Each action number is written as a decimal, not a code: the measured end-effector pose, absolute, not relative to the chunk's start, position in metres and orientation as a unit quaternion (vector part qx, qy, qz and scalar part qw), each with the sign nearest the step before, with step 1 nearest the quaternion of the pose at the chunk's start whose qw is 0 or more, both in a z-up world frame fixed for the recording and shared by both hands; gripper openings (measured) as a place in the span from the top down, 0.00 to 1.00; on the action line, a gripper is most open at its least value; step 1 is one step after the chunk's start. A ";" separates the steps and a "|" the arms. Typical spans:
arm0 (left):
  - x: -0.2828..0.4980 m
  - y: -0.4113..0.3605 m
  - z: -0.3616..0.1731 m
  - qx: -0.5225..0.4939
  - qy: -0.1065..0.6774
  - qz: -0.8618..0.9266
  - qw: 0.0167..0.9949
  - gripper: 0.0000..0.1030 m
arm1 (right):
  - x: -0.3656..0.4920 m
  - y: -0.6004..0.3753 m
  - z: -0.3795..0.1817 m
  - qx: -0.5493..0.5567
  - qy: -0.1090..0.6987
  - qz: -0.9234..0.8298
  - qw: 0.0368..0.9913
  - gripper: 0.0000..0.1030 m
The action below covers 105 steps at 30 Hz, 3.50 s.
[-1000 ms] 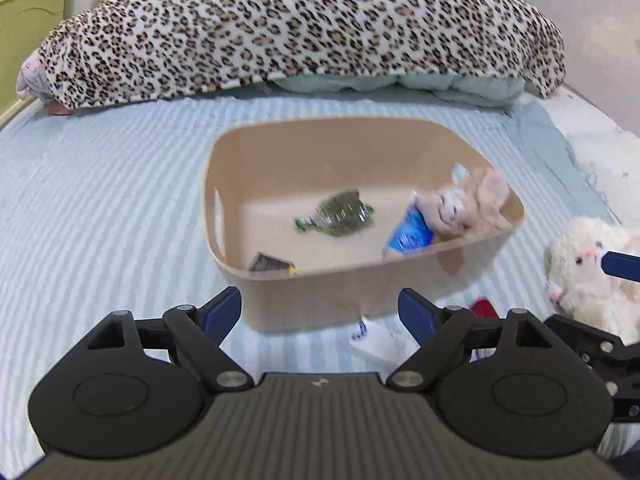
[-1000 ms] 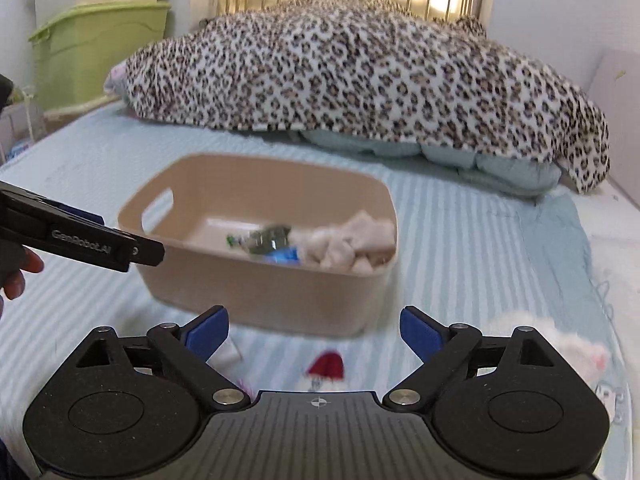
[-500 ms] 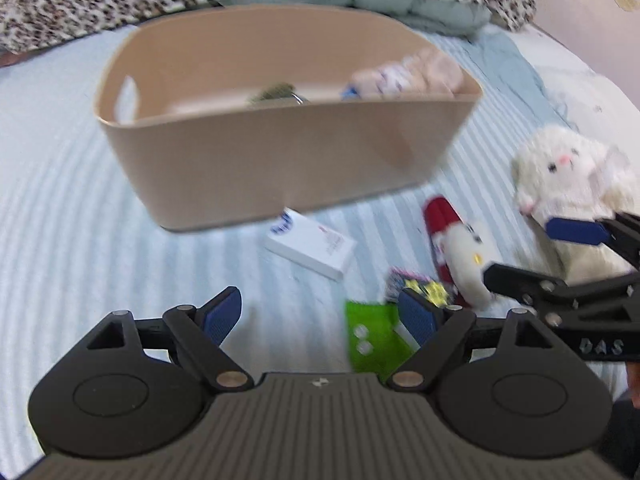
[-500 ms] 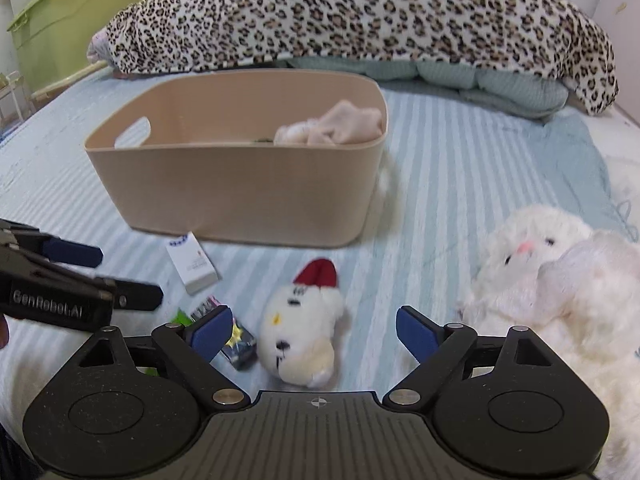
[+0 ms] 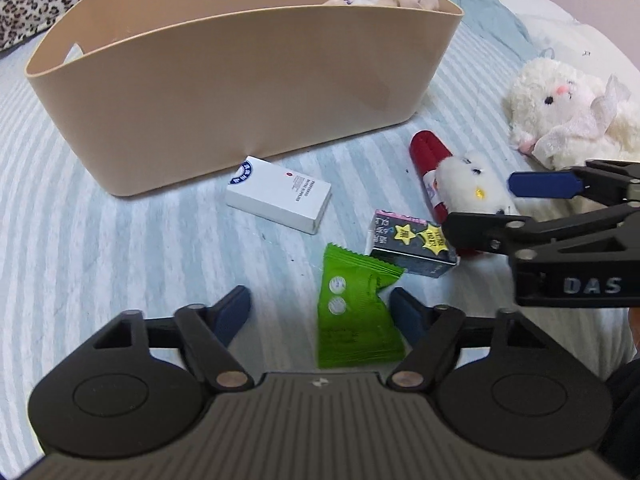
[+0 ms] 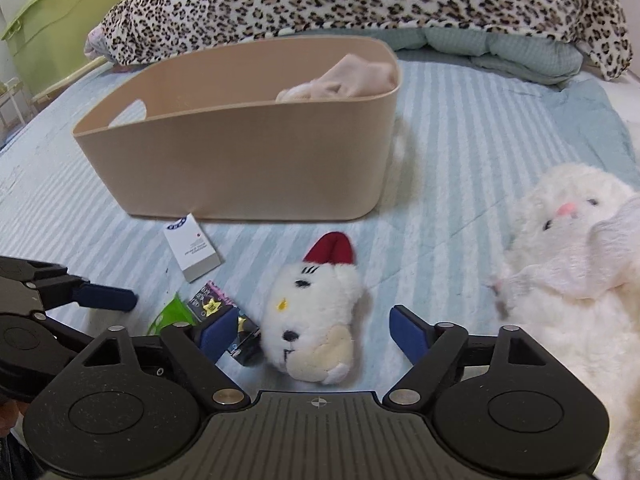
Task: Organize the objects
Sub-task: 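Grasp the white-and-red plush doll with the right tool while the left tool grasps the green candy packet, then carry doll and candy packet over the basket and release both, then grasp the dark star box with the right tool while the left tool grasps the white medicine box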
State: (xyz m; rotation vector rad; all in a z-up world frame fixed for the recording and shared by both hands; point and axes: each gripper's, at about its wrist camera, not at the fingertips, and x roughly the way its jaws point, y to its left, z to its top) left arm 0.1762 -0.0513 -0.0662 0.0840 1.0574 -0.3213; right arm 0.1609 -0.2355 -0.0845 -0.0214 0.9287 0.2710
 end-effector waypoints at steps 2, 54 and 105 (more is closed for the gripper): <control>0.177 -0.050 -0.067 0.049 0.504 -0.150 0.849 0.40 | 0.163 -0.233 -0.089 -0.002 0.453 0.135 0.881 0.45; 0.286 0.018 0.015 0.021 0.383 -0.017 0.923 0.65 | 0.245 -0.173 0.010 0.004 0.304 0.124 0.945 0.66; 0.172 0.011 -0.055 0.042 0.454 -0.080 0.887 0.12 | 0.123 -0.206 -0.086 -0.018 0.427 0.127 0.895 0.00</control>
